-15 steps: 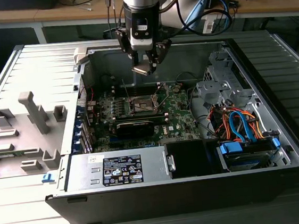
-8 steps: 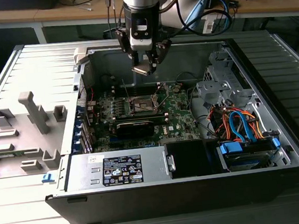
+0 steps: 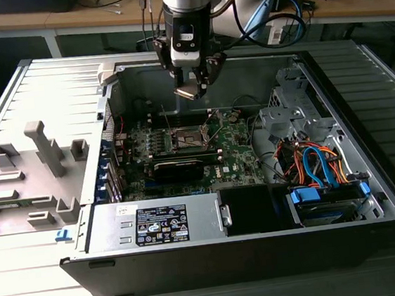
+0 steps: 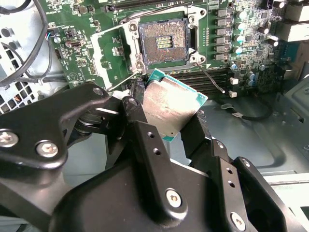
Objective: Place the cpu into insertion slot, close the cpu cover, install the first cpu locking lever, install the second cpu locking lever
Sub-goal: 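Place the cpu into insertion slot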
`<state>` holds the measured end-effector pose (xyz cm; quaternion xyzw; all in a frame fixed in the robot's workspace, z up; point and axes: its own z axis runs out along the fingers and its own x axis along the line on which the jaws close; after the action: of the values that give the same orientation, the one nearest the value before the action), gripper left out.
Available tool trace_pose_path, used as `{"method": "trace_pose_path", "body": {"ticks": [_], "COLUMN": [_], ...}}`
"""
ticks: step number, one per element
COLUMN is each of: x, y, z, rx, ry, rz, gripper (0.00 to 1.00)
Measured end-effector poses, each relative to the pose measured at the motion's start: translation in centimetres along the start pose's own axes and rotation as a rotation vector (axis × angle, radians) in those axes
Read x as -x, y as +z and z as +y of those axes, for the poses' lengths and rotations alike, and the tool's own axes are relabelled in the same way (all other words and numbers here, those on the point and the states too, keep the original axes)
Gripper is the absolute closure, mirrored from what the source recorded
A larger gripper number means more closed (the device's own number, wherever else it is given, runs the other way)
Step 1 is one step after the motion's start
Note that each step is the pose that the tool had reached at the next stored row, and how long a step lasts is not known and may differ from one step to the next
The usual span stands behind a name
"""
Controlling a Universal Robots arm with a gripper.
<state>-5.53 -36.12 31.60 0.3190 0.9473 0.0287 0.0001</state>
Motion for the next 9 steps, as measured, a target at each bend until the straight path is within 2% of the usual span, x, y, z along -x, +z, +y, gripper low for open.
{"method": "trace_pose_path", "body": {"ticks": [9], "x": [0.0], "y": [0.02], "z": [0.0], "rx": [0.0002], "ry": [0.014], "rz": [-0.0008], "gripper": [0.45]}}
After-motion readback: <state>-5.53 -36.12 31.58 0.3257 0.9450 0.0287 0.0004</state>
